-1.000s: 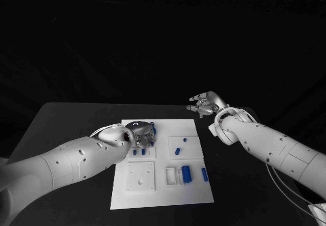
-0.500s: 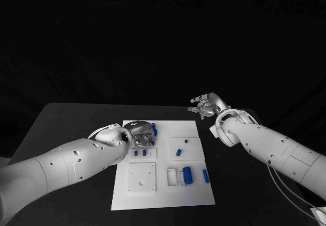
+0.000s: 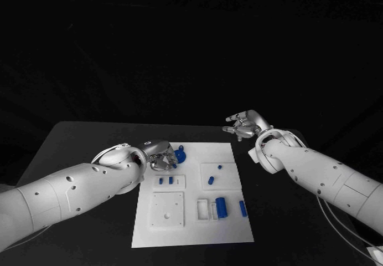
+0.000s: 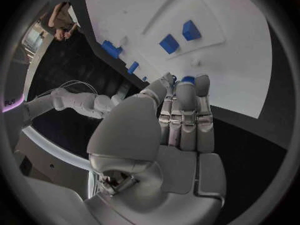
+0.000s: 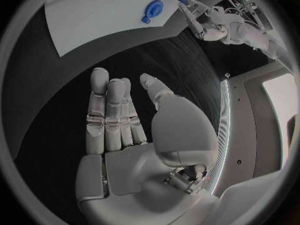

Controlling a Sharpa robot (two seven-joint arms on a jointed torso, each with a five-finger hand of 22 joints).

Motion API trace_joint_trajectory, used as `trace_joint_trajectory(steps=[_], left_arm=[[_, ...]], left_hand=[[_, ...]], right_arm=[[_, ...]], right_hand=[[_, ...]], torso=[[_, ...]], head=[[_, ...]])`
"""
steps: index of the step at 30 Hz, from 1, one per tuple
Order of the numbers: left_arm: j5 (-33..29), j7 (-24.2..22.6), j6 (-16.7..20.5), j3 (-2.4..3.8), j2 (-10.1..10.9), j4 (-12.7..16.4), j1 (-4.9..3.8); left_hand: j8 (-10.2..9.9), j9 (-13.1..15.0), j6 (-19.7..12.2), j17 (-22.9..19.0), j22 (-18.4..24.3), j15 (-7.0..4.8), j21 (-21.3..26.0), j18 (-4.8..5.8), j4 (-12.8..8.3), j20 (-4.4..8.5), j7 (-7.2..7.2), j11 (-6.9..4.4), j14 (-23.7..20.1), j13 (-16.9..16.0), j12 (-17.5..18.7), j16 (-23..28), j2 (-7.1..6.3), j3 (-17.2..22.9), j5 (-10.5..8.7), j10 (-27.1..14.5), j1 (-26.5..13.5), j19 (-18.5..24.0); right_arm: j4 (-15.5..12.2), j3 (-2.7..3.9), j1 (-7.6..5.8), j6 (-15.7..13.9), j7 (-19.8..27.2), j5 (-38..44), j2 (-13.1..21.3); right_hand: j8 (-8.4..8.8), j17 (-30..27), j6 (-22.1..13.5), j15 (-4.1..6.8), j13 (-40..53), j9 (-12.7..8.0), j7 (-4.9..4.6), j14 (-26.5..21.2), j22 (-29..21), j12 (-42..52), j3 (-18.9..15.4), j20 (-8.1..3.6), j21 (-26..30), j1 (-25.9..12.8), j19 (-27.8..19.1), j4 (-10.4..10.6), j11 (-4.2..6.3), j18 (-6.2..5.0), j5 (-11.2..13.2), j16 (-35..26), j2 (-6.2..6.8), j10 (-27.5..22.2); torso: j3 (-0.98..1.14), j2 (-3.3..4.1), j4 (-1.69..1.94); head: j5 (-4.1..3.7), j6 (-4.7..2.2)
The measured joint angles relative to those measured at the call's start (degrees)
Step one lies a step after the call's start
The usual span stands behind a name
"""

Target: Assemble the parts on the task board

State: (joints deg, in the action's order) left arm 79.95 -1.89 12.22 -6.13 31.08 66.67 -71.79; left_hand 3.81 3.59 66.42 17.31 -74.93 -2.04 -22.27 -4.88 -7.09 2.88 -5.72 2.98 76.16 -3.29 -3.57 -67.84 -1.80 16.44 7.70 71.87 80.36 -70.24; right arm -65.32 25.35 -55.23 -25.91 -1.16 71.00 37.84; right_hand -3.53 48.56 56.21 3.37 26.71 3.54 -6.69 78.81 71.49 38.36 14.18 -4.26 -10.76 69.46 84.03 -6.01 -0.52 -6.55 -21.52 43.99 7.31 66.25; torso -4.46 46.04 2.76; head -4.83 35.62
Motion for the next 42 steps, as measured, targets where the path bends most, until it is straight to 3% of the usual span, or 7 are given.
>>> trace_joint_trajectory(steps=[8, 18, 30, 42], left_arm=[[-1.1, 1.0, -1.2, 0.28, 2.6, 1.2, -0.52], [-1.4, 1.7, -2.0, 0.30, 3.2, 0.9, -0.58], [-1.0, 2.3, -3.2, 0.29, 2.5, -0.6, -0.59], [-0.6, 2.3, -3.8, 0.26, 1.4, -1.9, -0.57]], left_hand=[[0.0, 0.0, 0.0, 0.1, 0.0, 0.00, 0.0, 0.00, 0.0, 0.00, 0.00, 0.00, 0.0, 0.0, 0.0, 0.0, 0.00, 0.0, 0.00, 0.0, 0.0, 0.0], [0.0, 0.0, 0.0, 0.1, 0.0, 0.00, 0.0, 0.00, 0.0, 0.00, 0.00, 0.00, 0.0, 0.0, 0.0, 0.0, 0.00, 0.0, 0.00, 0.0, 0.0, 0.0], [0.0, 0.0, 0.0, 0.2, 0.0, 0.00, 0.0, 0.00, 0.0, 0.00, 0.00, 0.00, 0.0, 0.0, 0.0, 0.2, 0.00, 0.0, 0.00, 0.0, 0.0, 0.0], [0.0, 0.0, 0.0, 0.3, 0.0, 0.00, -0.2, 0.00, 0.0, 0.00, 0.01, 0.00, 0.0, 0.0, 0.0, 0.2, 0.00, 0.0, 0.00, 0.0, 0.0, 0.0]], right_arm=[[0.0, 0.00, 0.00, 0.0, 0.0, 0.0, 0.2], [0.0, 0.00, 0.00, 0.0, 0.0, 0.0, 0.3], [-0.1, 0.00, 0.00, 0.1, 0.0, 0.0, 0.4], [-0.1, 0.00, 0.00, 0.1, 0.0, 0.0, 0.4]], right_hand=[[0.00, 0.0, 0.0, 0.00, 0.0, 0.0, 0.01, 0.0, 0.0, 0.0, 0.0, 0.00, 0.0, 0.0, 0.0, 0.0, 0.00, 0.00, 0.0, 0.0, 0.00, 0.0], [0.00, 0.0, 0.0, 0.00, 0.0, 0.0, 0.01, 0.0, 0.0, 0.0, 0.0, 0.00, 0.0, 0.0, 0.0, 0.0, 0.00, -0.01, 0.0, 0.0, 0.00, 0.0], [0.00, 0.0, 0.0, 0.00, 0.0, 0.0, 0.01, 0.0, 0.0, 0.0, 0.0, 0.00, 0.0, 0.0, 0.0, 0.0, 0.00, 0.00, 0.0, 0.0, 0.00, 0.0], [0.00, 0.0, 0.0, 0.00, 0.0, 0.0, 0.02, 0.0, 0.0, 0.0, 0.0, 0.00, 0.0, 0.0, 0.0, 0.0, 0.00, 0.00, 0.0, 0.0, 0.00, 0.0]], torso=[[-0.02, 0.05, 0.00], [0.01, 0.12, -0.10], [0.09, 0.16, -0.21], [0.09, 0.17, -0.23]], head=[[0.35, 0.06], [0.86, 0.12], [1.38, -0.03], [1.26, -0.01]])
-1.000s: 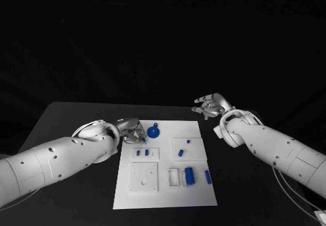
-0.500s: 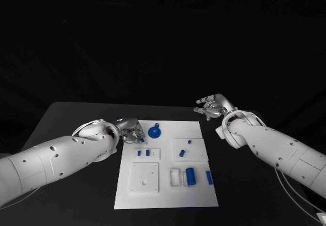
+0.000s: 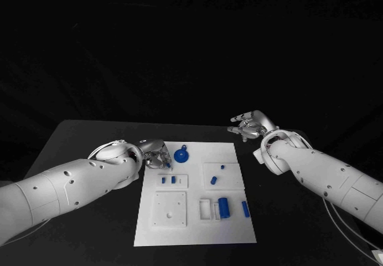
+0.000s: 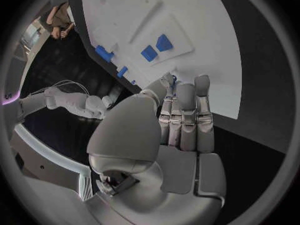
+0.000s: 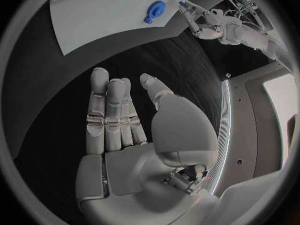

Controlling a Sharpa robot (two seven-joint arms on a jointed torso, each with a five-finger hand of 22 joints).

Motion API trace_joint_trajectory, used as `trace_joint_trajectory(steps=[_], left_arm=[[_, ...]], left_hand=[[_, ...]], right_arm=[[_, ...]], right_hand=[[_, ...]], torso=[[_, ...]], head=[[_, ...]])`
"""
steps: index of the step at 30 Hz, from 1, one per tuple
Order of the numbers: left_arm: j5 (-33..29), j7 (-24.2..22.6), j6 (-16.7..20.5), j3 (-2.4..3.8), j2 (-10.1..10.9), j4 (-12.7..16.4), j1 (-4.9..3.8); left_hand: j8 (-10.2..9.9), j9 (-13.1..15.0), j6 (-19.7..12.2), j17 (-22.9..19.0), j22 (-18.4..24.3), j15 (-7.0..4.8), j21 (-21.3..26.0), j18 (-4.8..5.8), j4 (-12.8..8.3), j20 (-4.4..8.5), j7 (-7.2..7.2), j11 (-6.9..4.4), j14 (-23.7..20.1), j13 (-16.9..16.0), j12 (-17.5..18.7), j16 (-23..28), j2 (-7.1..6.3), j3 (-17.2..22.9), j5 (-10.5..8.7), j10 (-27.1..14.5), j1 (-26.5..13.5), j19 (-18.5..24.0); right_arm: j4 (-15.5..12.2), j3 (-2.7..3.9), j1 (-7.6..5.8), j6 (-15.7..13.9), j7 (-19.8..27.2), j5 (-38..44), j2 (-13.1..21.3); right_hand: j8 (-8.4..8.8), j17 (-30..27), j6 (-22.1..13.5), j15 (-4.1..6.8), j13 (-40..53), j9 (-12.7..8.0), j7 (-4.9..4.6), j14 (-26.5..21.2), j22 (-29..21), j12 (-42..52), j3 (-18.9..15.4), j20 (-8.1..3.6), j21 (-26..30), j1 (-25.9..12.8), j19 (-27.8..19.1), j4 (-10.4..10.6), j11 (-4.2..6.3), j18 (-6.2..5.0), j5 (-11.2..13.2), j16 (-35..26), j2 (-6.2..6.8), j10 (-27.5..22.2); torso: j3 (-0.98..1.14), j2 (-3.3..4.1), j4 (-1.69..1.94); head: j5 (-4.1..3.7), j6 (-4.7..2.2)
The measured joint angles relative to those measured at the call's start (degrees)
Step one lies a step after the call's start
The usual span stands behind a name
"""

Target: Assemble the parts on the task board

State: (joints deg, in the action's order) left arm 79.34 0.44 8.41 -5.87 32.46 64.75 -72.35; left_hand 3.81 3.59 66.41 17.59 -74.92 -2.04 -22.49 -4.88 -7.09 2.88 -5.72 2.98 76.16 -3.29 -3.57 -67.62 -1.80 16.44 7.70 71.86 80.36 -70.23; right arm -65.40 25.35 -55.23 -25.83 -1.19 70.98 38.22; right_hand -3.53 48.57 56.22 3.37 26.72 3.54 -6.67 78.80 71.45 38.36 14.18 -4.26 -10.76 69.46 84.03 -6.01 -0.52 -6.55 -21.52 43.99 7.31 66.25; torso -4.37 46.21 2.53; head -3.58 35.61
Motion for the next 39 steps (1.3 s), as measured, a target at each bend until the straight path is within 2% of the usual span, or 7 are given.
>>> trace_joint_trajectory(steps=[39], left_arm=[[0.7, -0.1, -1.3, -1.12, -2.3, -2.1, 0.39]], left_hand=[[-0.1, -0.1, 0.0, 0.1, 0.0, 0.00, 0.0, 0.01, 0.0, 0.00, 0.01, 0.00, 0.0, 0.0, 0.0, 0.2, 0.00, 0.0, 0.00, 0.0, 0.0, 0.0]], right_arm=[[0.0, 0.00, 0.00, 0.0, 0.0, 0.0, -0.1]], right_hand=[[0.00, 0.0, 0.0, 0.00, 0.0, 0.0, 0.01, 0.0, 0.0, 0.0, 0.0, 0.00, 0.0, 0.0, 0.0, 0.0, 0.00, 0.00, 0.0, 0.0, 0.00, 0.0]], torso=[[-0.03, -0.03, 0.02]], head=[[-0.35, 0.22]])
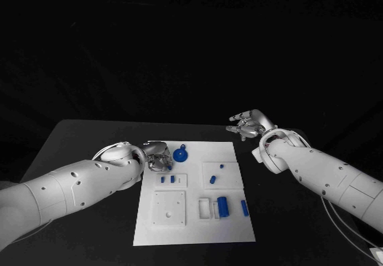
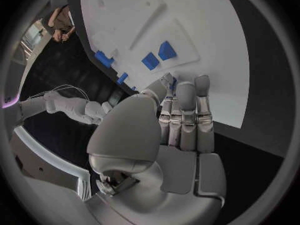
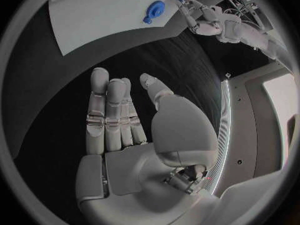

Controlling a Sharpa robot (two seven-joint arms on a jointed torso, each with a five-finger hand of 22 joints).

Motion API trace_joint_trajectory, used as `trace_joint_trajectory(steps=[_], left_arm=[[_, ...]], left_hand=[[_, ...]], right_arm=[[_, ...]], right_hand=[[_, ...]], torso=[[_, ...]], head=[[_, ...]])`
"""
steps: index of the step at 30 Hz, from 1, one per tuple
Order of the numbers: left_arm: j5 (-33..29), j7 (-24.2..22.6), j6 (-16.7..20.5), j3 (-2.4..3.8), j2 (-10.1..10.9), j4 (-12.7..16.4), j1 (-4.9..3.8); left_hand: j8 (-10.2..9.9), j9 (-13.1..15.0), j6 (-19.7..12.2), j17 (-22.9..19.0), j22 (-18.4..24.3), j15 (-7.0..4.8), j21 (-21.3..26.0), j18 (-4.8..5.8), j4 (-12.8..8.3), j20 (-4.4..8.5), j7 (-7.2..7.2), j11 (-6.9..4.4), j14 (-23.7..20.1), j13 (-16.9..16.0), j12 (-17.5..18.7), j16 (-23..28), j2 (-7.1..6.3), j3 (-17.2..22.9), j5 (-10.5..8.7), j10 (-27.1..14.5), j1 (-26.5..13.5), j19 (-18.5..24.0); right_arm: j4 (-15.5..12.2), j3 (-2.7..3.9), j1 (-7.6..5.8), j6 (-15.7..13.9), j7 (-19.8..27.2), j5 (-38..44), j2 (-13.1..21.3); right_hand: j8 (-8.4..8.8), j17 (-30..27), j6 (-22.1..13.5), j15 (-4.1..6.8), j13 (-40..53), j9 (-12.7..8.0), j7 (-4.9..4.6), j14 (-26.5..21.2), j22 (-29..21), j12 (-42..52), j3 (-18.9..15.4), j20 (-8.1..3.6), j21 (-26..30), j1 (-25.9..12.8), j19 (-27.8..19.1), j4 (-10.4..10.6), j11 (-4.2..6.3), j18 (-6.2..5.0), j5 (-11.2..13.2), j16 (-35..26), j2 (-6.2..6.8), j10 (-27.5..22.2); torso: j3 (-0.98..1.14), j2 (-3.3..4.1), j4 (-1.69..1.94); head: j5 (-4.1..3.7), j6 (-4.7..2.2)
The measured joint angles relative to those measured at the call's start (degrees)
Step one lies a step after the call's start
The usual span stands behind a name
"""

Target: Assemble the parts on the task board

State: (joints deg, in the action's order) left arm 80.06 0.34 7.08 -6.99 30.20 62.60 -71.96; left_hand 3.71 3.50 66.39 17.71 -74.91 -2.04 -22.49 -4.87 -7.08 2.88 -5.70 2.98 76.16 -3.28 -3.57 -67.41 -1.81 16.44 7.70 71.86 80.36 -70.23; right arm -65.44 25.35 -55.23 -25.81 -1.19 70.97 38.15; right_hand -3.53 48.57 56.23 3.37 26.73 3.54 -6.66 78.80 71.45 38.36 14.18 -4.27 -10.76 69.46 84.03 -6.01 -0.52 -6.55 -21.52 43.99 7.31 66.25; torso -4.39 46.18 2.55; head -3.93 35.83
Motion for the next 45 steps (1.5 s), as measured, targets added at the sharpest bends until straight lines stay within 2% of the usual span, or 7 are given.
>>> trace_joint_trajectory(steps=[13, 17, 23, 30, 35, 39, 45], left_arm=[[0.8, 0.0, 0.8, -0.44, -0.2, 0.1, 0.01], [0.9, 0.0, 0.8, -0.49, -0.3, 0.0, 0.03], [1.0, 0.2, 0.6, -0.61, -0.1, 0.0, 0.16], [1.0, 0.2, 0.5, -0.69, 0.2, 0.0, 0.30], [1.0, 0.1, 0.8, -0.69, 0.4, 0.2, 0.31], [1.0, 0.0, 1.6, -0.69, 0.6, 0.2, 0.32], [0.8, -0.3, 3.0, -0.65, 0.9, 0.0, 0.34]], left_hand=[[0.0, 0.1, -0.2, 0.0, 0.0, 0.01, 0.0, 0.14, 0.0, 0.00, -0.19, 0.41, 0.0, 0.0, 0.0, 0.0, 0.00, 0.0, 0.00, -0.4, 0.0, 0.0], [0.0, 0.1, -0.2, 0.0, 0.0, 0.01, 0.0, -0.48, 0.0, -0.01, -0.21, 0.44, 0.0, 0.0, 0.0, 0.1, 0.00, 0.0, 0.00, -0.8, 0.0, 0.0], [0.0, 0.1, -1.6, 0.0, 0.0, 0.31, 0.0, -0.52, 0.2, -0.21, -0.61, 0.93, -0.3, 0.0, 0.0, 0.3, -0.09, 0.2, -0.44, -1.7, 0.1, 0.2], [0.0, 0.1, -5.5, 0.0, 0.0, 0.37, 0.1, -0.51, 0.1, -0.21, 0.42, 1.03, -0.4, 0.0, 0.0, 0.3, -1.59, 0.5, -0.67, -2.7, -0.1, 0.2], [0.0, 0.0, -9.3, -0.1, 0.0, 0.74, 0.3, -0.50, -0.1, -0.23, 1.52, 1.76, -0.7, 0.0, 0.0, 0.6, -2.87, 0.7, -1.07, -5.1, 0.4, 0.2], [-0.1, -0.1, -13.0, -0.2, 0.0, 1.15, 0.7, -1.83, -0.2, -0.84, 2.08, 2.34, -0.7, 0.0, 0.0, 0.6, -3.30, 0.6, -1.07, -6.5, 0.4, 0.0], [-0.2, -0.1, -14.6, -0.4, 0.0, 1.54, 1.3, -2.26, -0.2, -1.04, 2.15, 2.79, -0.7, 0.0, 0.0, 0.6, -3.83, -0.2, -1.07, -7.9, 1.0, -0.2]], right_arm=[[0.0, 0.00, 0.00, 0.0, 0.0, 0.0, 0.0], [0.0, 0.00, 0.00, 0.0, 0.0, 0.0, 0.0], [0.0, 0.00, 0.00, 0.1, 0.0, 0.0, 0.1], [0.0, 0.00, 0.00, 0.3, 0.0, 0.0, 0.1], [0.0, 0.00, 0.02, 0.4, 0.0, 0.0, 0.1], [0.0, 0.00, 0.05, 0.6, 0.0, 0.0, 0.1], [-0.1, 0.00, 0.20, 1.7, -0.1, 0.2, 0.2]], right_hand=[[0.00, -0.1, 0.0, 0.00, -0.1, 0.0, 0.01, 0.0, -0.1, 0.0, 0.2, 0.00, 0.0, -0.3, 0.0, -0.2, 0.00, 0.00, 0.0, 0.0, -0.30, 0.0], [0.00, -0.1, 0.0, 0.02, -0.1, 0.0, 0.01, 0.0, -0.1, 0.0, 0.2, 0.00, 0.0, -0.3, 0.0, -0.2, 0.00, 0.00, 0.0, 0.0, -0.30, 0.0], [0.00, -0.1, 0.0, 0.21, -0.2, 0.0, 0.01, -0.2, -0.1, 0.0, 0.2, 0.00, 0.0, -0.3, 0.0, -0.2, 0.00, 0.01, 0.0, 0.0, -0.30, 0.0], [0.00, -0.5, -0.2, -0.30, -2.4, 0.0, -0.22, -0.7, -0.5, -3.1, 0.2, 0.00, 0.3, -0.3, 0.0, -0.2, -0.26, 0.00, 0.0, 0.0, -0.30, -0.9], [0.00, -1.3, -0.3, -0.65, -10.2, 0.0, -0.33, -1.1, -1.2, -12.2, 0.2, 0.00, 1.0, -0.5, 0.0, -0.2, -1.01, 0.00, 0.0, -0.5, -0.06, 0.7], [0.00, -1.4, -0.5, -0.92, -16.7, 0.0, -0.52, -1.3, -1.5, -19.5, 0.7, 0.47, 1.1, -0.7, 0.0, 0.0, -1.92, -0.03, 0.0, -0.5, 0.13, 1.5], [0.00, -1.9, 1.2, -1.32, -22.9, 0.0, -0.96, -1.1, -2.3, -29.2, 2.1, 0.92, 1.3, -0.8, -0.1, -1.0, -3.05, -1.16, 1.1, -0.5, 0.23, 3.5]], torso=[[0.01, 0.01, 0.01], [0.02, 0.00, 0.00], [0.02, 0.01, 0.01], [-0.01, 0.00, 0.02], [-0.05, -0.01, 0.03], [-0.05, -0.01, 0.03], [-0.02, 0.00, 0.00]], head=[[-0.13, 0.04], [-0.13, 0.00], [-0.19, -0.02], [-0.21, -0.01], [-0.18, -0.01], [-0.17, -0.01], [-0.11, -0.12]])
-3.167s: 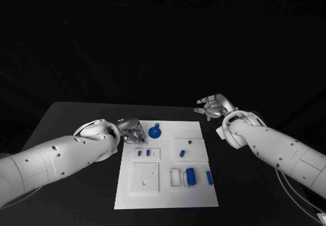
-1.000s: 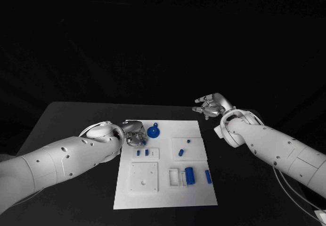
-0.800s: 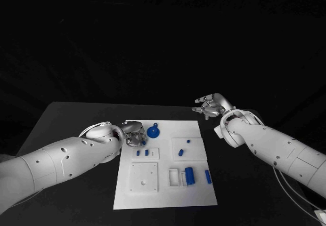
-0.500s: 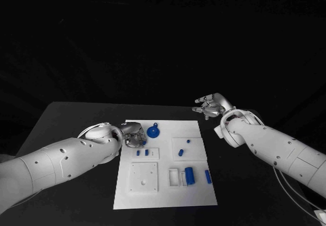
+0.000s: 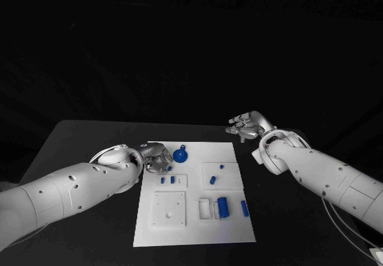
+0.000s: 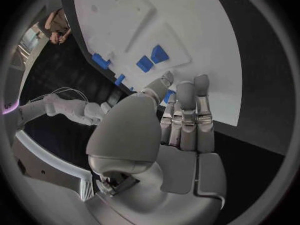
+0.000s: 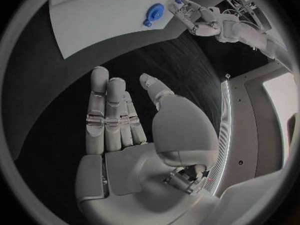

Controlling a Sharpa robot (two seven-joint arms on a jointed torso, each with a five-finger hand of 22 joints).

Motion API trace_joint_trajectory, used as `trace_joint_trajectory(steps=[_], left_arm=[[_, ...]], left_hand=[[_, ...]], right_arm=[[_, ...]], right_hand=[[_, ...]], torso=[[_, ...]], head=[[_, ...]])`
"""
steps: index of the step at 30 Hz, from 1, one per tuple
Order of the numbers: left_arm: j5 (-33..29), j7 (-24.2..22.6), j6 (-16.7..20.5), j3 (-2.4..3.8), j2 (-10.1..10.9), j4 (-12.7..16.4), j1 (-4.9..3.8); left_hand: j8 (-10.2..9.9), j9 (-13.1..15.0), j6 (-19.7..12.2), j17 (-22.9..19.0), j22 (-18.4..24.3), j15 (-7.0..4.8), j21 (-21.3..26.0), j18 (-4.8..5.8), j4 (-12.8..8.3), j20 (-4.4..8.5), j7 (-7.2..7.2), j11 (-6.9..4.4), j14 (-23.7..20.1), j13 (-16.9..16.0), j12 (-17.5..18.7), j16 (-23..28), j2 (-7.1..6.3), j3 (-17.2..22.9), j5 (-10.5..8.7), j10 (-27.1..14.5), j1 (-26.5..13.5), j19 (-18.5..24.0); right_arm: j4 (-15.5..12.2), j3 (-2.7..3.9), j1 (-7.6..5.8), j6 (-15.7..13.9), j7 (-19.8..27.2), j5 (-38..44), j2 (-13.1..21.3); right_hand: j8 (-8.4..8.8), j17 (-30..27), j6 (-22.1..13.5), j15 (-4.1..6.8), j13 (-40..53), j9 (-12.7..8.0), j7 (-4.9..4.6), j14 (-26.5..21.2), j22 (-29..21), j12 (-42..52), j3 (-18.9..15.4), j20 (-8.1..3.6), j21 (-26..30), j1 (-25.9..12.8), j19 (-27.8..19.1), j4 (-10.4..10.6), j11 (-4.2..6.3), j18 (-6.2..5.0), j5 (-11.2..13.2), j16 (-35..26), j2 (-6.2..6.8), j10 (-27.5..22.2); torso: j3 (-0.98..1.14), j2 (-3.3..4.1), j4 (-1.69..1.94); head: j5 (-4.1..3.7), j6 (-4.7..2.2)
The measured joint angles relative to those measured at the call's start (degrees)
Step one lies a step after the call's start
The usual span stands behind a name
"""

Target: Assemble the parts on the task board

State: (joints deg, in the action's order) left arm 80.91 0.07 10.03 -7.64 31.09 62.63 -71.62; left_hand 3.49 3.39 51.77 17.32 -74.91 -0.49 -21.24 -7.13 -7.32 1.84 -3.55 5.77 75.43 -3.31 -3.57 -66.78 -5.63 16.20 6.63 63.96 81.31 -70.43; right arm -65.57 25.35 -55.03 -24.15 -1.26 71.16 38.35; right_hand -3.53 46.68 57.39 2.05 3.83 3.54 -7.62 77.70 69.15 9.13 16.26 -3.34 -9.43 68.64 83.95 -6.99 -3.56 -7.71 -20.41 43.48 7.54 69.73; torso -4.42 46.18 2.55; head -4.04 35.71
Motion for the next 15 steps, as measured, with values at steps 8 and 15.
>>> trace_joint_trajectory(steps=[8, 15], left_arm=[[-0.8, -0.3, 1.7, 0.15, 1.6, -0.3, 0.01], [-7.0, -1.5, 3.8, 1.11, 4.2, -0.1, -0.10]], left_hand=[[0.0, 0.0, 2.7, -0.4, 0.0, 0.20, 0.1, -0.36, -0.4, -0.41, -2.14, 0.04, -0.2, 0.0, 0.0, 0.7, 0.90, 0.2, 0.30, -0.5, 1.0, 0.0], [0.2, 0.2, 9.7, -3.0, 0.0, -0.30, 0.8, 0.21, -1.5, -0.18, -3.83, -1.22, -3.9, 0.0, 0.0, 6.8, 0.89, 3.7, 0.90, 5.3, 0.9, 4.3]], right_arm=[[-1.6, 0.01, 0.61, 4.7, -0.1, 2.4, 0.5], [-4.6, -0.01, 1.44, 10.3, -0.2, 9.1, 1.1]], right_hand=[[0.00, 0.1, 5.9, 0.10, -0.2, 0.4, 1.07, 1.5, 0.9, -4.8, 5.8, 0.31, -3.1, 1.1, 0.1, -3.6, 0.34, -0.32, 1.1, 1.3, -1.06, 2.0], [0.00, 0.1, 7.8, 0.05, -0.2, 0.4, 1.68, 2.0, 1.7, -5.4, 7.7, 0.31, -5.2, 1.1, 0.1, -5.5, 0.60, -0.31, 3.0, 1.8, -1.06, 2.9]], torso=[[0.04, 0.00, -0.03], [0.07, -0.04, 0.01]], head=[[-0.34, -0.41], [-0.75, -0.68]])
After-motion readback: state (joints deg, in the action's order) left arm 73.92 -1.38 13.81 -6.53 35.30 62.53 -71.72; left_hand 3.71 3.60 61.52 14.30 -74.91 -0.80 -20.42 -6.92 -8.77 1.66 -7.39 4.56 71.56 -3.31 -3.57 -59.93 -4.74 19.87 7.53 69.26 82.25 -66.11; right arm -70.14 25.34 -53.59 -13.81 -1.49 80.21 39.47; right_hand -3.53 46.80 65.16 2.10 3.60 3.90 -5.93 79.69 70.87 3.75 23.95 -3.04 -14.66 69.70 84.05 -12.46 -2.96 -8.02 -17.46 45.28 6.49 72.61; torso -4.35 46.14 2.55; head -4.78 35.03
